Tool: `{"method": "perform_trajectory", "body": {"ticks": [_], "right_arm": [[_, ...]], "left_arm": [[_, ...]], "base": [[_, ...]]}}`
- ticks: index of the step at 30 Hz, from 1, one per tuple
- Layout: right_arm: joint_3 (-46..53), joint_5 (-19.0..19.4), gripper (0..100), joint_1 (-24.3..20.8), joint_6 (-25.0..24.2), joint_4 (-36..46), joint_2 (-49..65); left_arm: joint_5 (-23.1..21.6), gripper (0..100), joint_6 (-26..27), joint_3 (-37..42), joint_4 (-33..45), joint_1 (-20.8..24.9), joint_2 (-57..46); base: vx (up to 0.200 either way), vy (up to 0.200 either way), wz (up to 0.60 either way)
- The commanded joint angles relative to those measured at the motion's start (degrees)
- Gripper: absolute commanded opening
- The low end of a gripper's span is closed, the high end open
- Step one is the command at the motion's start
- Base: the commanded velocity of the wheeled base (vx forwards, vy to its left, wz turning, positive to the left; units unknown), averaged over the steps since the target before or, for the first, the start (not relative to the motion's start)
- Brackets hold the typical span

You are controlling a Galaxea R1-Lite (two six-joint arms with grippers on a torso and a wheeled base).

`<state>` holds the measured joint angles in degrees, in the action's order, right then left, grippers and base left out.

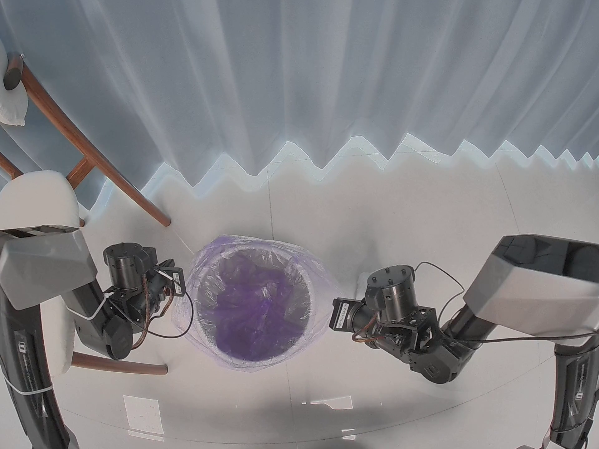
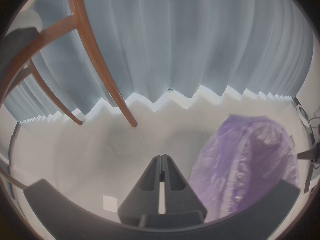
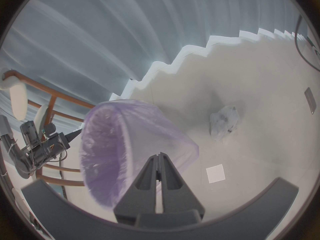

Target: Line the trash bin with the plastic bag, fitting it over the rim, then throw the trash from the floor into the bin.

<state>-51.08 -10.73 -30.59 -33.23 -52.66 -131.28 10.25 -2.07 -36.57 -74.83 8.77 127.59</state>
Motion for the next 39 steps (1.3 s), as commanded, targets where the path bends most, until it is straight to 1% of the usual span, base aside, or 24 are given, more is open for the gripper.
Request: {"method": "perform_trajectory", "body": {"ticks": [1,4,5,6,7,8,9,10,11,12,13,14,17,18,19,21,24,25,26,27,29,32,33,39], "right_arm": [[8.80,1.15,0,-2.02,-0.17,-0.42,10.87],[11.09,1.15,0,-2.11,-0.78,-0.42,12.36],[13.46,1.15,0,-3.16,-3.59,-0.42,13.59],[14.16,1.15,0,-3.95,-4.74,-0.42,13.86],[15.92,1.15,0,-5.98,-7.73,-0.07,14.65],[16.45,1.15,0,-6.68,-8.78,0.10,15.00],[17.68,1.15,0,-8.17,-10.45,0.37,15.44],[18.12,1.06,0,-8.96,-10.80,0.46,15.44],[18.21,1.06,0,-9.05,-10.80,0.46,15.35],[18.21,1.06,0,-10.46,-10.89,0.98,14.74],[17.50,0.97,100,-10.81,-11.07,1.25,14.12],[16.19,0.97,100,-11.07,-11.50,1.69,13.07],[12.93,0.80,100,-11.07,-11.86,2.92,11.57],[9.24,0.80,100,-11.07,-12.47,6.61,10.26],[8.89,0.80,100,-10.99,-12.65,7.14,10.17],[0.01,0.80,100,-10.81,-16.43,17.16,8.59],[-10.62,0.71,100,-10.90,-21.52,28.32,7.35],[-10.62,0.71,100,-10.90,-21.52,28.32,7.35],[-16.60,-0.17,100,-10.99,-21.96,35.17,5.51],[-16.60,-0.17,100,-10.99,-21.96,35.17,5.51],[-22.93,-3.42,100,-11.25,-21.70,39.83,1.64],[-25.12,-4.65,100,-11.69,-21.44,41.06,-0.38],[-26.00,-5.44,100,-11.86,-20.38,43.35,-1.61],[-26.09,-5.88,100,-12.30,-19.94,47.83,-3.28]], "left_arm": [[-0.94,0,-1.88,5.72,0.03,2.05,-10.87],[-1.99,0,-2.15,6.95,0.12,2.75,-12.98],[-3.40,0,-2.23,9.06,0.65,3.89,-16.58],[-3.84,0,-2.23,10.03,0.65,4.51,-17.64],[-5.15,0,-2.41,13.02,0.65,6.26,-20.54],[-5.77,0,-2.41,14.42,0.65,6.97,-21.94],[-7.26,0,-2.76,17.76,0.65,8.99,-25.28],[-8.32,0,-3.38,20.66,0.73,10.66,-27.74],[-8.32,0,-3.38,20.66,0.73,10.66,-27.74],[-9.81,0,-5.13,25.67,1.09,14.35,-31.17],[-9.90,0,-6.45,28.13,1.17,16.28,-32.05],[-9.90,0,-9.00,30.24,1.00,18.48,-32.31],[-9.37,0,-14.01,30.95,0.56,21.12,-32.23],[-8.67,0,-18.93,30.60,0.38,22.61,-32.23],[-8.58,0,-19.37,30.51,0.38,22.79,-32.23],[-5.77,0,-27.02,29.98,0.29,25.51,-32.66],[-1.55,0,-33.70,28.49,-0.50,28.24,-34.16],[-1.55,0,-33.70,28.49,-0.50,28.24,-34.16],[1.26,0,-37.21,27.17,-0.85,29.82,-35.21],[1.26,0,-37.21,27.17,-0.85,29.82,-35.21],[3.02,0,-40.47,24.62,-0.85,30.08,-37.06],[3.02,0,-42.75,23.21,-0.85,29.47,-38.29],[3.02,0,-44.86,22.51,-0.85,28.94,-39.08],[2.76,0,-44.86,25.85,-0.85,29.12,-41.37]], "base": [[0.000,0.000,0.00],[0.000,0.000,0.00],[0.000,0.000,0.00],[0.000,0.000,0.00],[0.000,0.000,0.00],[0.000,0.000,0.00],[0.000,0.000,0.00],[0.000,0.000,0.00],[0.000,0.000,0.00],[0.000,0.000,0.00],[0.000,0.000,0.00],[0.000,0.000,0.00],[0.000,0.000,0.00],[0.000,0.000,0.00],[0.000,0.000,0.00],[0.000,0.000,0.00],[0.000,0.000,0.00],[0.000,0.000,0.00],[0.000,0.000,0.00],[0.000,0.000,0.00],[0.000,0.000,0.00],[0.000,0.000,0.00],[0.000,0.000,0.00],[0.000,0.000,0.00]]}}
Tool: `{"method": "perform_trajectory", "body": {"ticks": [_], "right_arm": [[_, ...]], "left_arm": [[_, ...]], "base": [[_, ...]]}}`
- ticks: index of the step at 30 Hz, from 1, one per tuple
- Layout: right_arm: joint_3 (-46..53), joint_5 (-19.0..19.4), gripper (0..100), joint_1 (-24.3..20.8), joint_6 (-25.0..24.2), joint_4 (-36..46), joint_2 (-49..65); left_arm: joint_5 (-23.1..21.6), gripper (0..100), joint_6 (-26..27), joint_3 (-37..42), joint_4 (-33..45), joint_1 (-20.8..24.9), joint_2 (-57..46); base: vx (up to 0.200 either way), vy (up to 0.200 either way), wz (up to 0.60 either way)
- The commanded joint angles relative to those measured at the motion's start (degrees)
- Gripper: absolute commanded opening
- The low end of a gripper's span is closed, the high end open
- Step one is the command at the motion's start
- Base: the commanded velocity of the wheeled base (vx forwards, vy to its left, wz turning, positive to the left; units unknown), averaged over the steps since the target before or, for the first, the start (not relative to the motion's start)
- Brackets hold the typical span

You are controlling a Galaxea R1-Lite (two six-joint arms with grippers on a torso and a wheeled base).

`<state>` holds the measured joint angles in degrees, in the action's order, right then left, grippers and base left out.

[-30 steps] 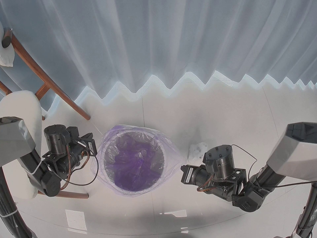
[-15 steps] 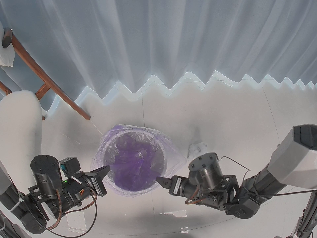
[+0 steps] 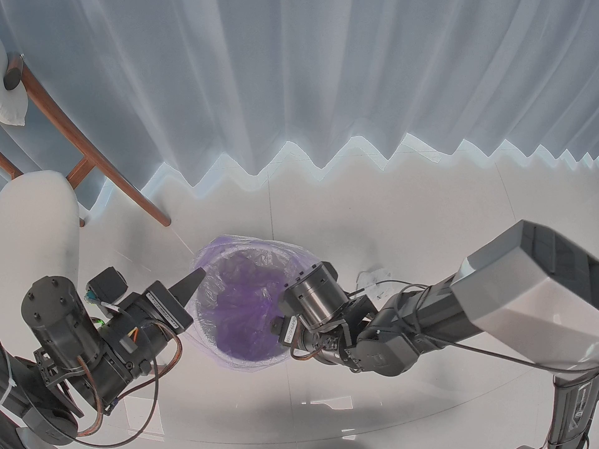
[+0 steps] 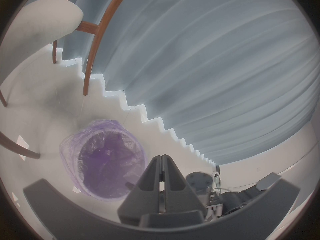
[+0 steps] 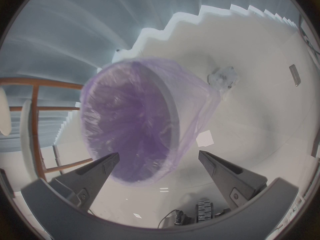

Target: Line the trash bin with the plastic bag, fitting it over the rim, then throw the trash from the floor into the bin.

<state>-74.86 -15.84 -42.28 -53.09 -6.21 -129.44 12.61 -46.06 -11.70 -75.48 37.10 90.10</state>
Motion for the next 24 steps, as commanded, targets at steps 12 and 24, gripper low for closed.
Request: {"method": "perform_trajectory", "body": {"ticks": [12,24], "right_arm": [[-9.25,-1.83,100,-0.53,0.09,1.37,-11.10],[-9.34,-2.45,0,0.18,0.27,1.63,-12.06]], "left_arm": [[0.14,0,1.50,3.53,-0.19,0.52,-4.93],[-1.88,0,2.46,4.06,-0.19,-0.36,-5.02]], "base": [[0.000,0.000,0.00],[0.000,0.000,0.00]]}}
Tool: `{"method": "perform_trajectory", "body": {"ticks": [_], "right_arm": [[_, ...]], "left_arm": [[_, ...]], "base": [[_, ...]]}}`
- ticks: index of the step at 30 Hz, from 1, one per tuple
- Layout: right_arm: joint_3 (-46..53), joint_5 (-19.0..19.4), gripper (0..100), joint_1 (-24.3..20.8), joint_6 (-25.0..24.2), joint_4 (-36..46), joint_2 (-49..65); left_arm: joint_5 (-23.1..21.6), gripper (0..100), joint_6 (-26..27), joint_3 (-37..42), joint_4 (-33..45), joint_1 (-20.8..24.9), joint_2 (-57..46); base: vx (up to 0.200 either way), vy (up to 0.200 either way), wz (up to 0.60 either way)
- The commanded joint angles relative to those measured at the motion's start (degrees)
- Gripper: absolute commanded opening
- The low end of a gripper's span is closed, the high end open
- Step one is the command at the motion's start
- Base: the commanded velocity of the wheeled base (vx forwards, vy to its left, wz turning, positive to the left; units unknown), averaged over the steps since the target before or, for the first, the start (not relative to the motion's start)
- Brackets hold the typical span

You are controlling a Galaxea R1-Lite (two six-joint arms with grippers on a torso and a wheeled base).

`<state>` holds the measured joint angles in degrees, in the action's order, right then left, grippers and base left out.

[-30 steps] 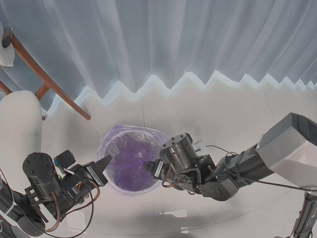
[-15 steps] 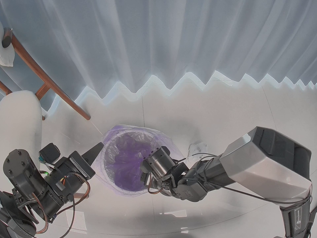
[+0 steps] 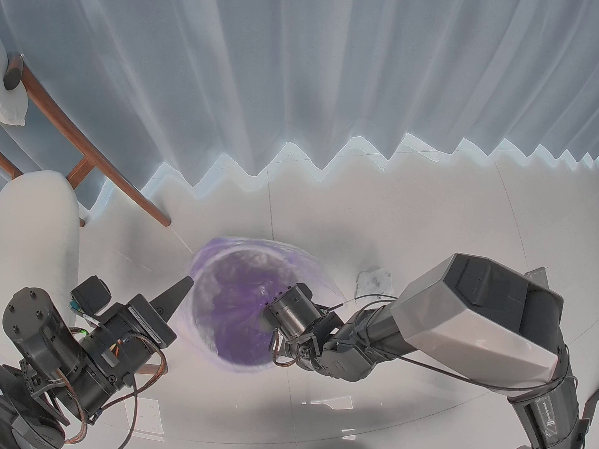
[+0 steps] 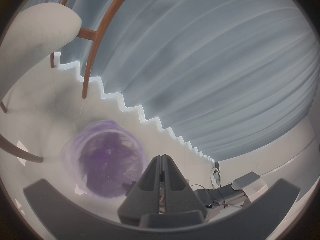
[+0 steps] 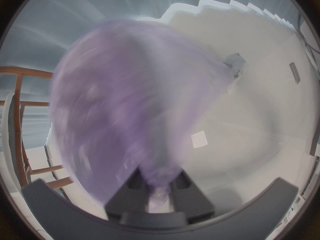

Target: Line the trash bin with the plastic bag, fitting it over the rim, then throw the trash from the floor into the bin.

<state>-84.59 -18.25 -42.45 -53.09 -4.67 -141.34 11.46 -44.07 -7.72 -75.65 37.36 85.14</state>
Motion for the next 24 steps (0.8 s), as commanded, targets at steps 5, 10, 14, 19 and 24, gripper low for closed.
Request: {"method": "perform_trajectory", "body": {"ticks": [5,10,14,19,24], "right_arm": [[3.99,-0.91,0,1.67,4.57,1.59,4.49],[11.47,-0.91,0,4.39,14.33,0.45,9.85],[14.37,-0.74,0,7.56,21.19,-3.50,12.23],[19.02,0.32,0,11.25,28.74,-13.00,12.58],[26.32,3.22,0,13.80,35.34,-23.10,12.58]], "left_arm": [[-5.75,0,5.49,-0.11,0.51,-1.86,-0.32],[-16.56,0,10.41,-0.55,0.86,-7.22,1.61],[-18.14,0,13.57,-1.07,0.60,-9.15,6.09],[-19.19,0,15.07,-2.30,0.86,-9.06,11.19],[-18.67,0,17.53,-2.39,2.53,-9.41,16.81]], "base": [[0.000,0.000,0.00],[0.000,0.000,0.00],[0.000,0.000,0.00],[0.000,0.000,0.00],[0.000,0.000,0.00]]}}
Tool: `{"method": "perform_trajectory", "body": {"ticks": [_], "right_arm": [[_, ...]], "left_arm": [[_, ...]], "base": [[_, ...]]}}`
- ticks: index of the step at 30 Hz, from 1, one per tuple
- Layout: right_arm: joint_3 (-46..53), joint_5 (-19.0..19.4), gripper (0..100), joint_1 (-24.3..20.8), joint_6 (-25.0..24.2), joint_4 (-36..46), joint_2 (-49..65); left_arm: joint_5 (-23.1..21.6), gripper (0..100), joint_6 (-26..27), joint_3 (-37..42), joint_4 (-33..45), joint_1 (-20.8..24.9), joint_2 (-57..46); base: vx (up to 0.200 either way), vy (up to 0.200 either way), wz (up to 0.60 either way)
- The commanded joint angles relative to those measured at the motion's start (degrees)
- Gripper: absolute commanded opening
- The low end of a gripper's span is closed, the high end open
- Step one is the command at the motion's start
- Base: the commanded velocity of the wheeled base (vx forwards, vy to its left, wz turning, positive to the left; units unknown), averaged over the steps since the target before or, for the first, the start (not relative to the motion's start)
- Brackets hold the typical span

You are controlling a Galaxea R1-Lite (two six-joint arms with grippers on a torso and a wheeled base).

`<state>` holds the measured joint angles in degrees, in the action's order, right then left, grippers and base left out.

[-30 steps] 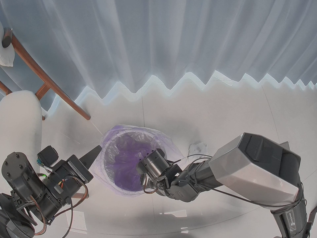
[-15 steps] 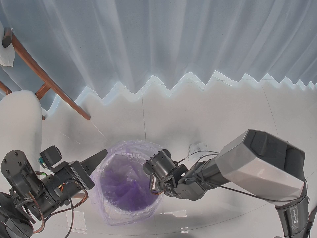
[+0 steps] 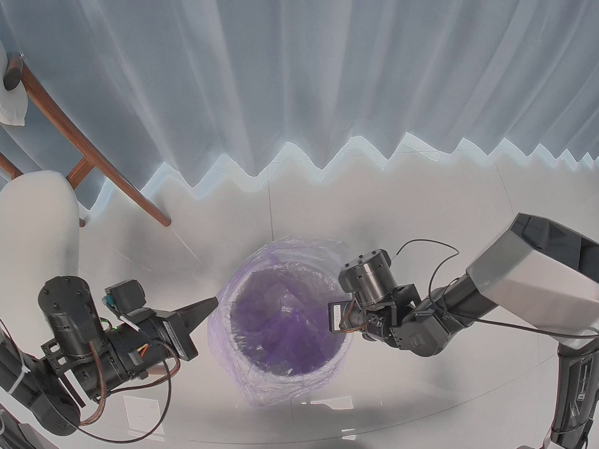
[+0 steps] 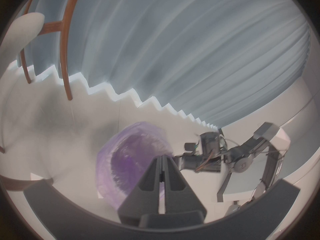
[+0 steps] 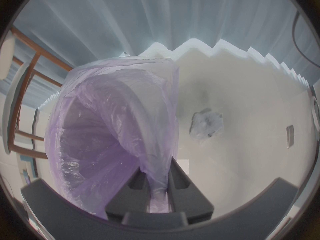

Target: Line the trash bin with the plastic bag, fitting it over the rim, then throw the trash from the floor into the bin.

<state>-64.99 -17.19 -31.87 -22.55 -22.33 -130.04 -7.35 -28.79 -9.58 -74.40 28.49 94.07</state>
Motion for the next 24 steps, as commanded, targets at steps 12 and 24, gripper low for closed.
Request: {"method": "perform_trajectory", "body": {"ticks": [12,24], "right_arm": [[9.62,4.27,0,5.32,7.17,-12.12,-0.30],[9.00,4.27,0,5.59,7.00,-12.21,-1.54]], "left_arm": [[0.41,0,0.67,-0.26,7.51,-3.44,20.27],[-0.82,0,-3.73,1.32,5.49,-3.00,20.18]], "base": [[0.000,0.000,0.00],[0.000,0.000,0.00]]}}
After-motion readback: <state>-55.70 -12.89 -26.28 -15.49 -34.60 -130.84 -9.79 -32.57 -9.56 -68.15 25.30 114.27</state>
